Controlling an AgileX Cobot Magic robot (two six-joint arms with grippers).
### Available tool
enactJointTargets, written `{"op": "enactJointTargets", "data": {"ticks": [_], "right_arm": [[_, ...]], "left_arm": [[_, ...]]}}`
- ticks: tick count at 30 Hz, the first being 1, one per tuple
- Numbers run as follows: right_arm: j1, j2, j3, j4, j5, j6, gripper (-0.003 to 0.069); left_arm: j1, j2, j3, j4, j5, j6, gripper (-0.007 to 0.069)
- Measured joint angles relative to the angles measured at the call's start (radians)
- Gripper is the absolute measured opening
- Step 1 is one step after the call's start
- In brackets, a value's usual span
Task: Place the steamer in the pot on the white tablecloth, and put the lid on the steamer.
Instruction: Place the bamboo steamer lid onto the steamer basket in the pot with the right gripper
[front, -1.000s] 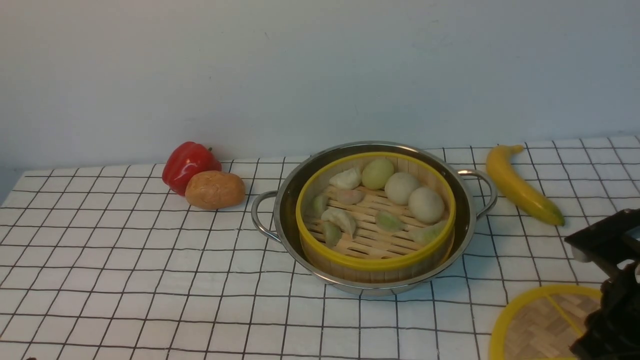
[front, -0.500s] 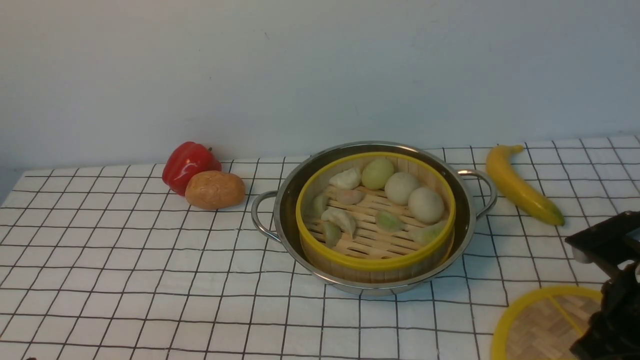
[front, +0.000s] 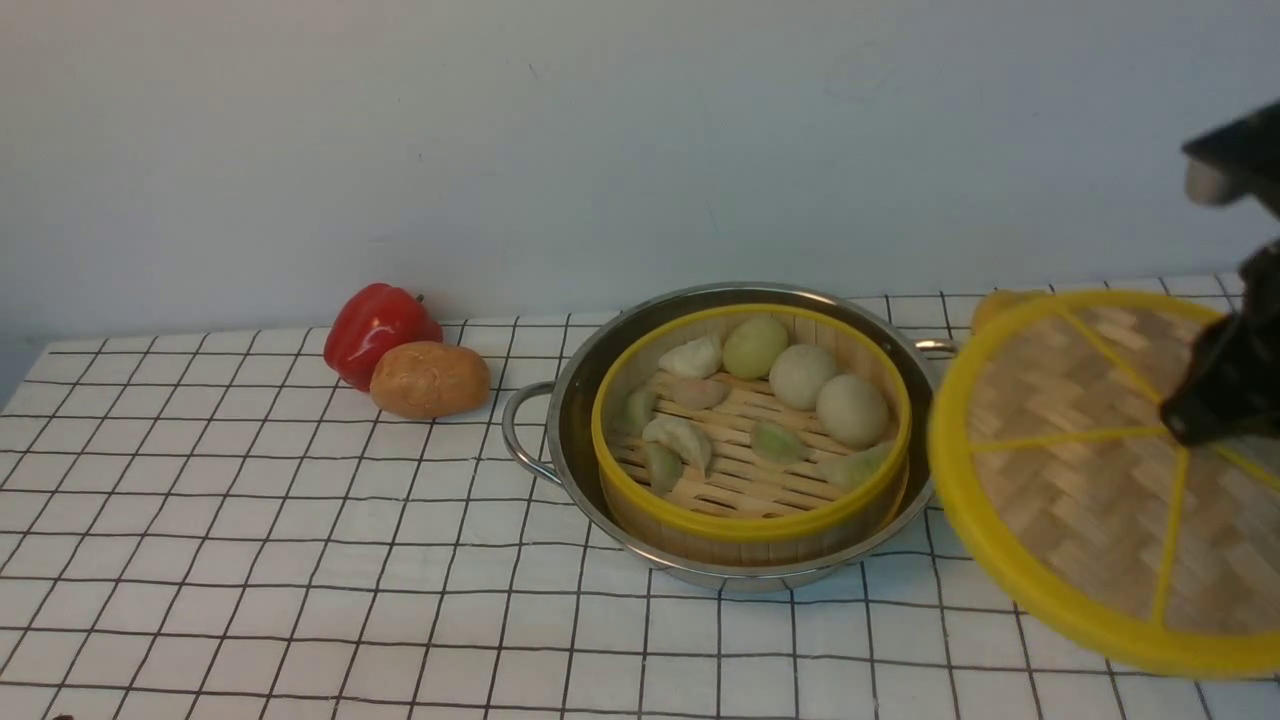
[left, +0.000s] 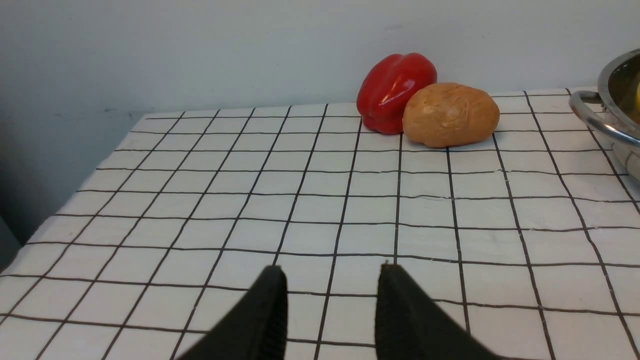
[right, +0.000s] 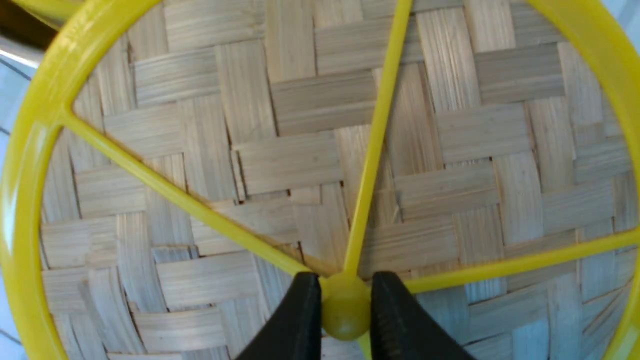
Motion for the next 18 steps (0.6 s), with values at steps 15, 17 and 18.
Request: {"op": "enactJointTargets", "data": {"ticks": [15, 17, 18], "right_arm": [[0.218, 0.450, -0.524, 0.028, 0.003, -0.345, 0.0139], [0.222, 0.508, -0.570, 0.018, 0.005, -0.371, 0.0139], [0.224, 0.537, -0.592, 0.009, 0.006, -0.381, 0.0139]], "left_arm": [[0.000, 0.000, 0.000, 0.000, 0.000, 0.000, 0.0243], [0.000, 0.000, 0.000, 0.000, 0.000, 0.000, 0.0243], [0.000, 0.000, 0.000, 0.000, 0.000, 0.000, 0.0243]]}}
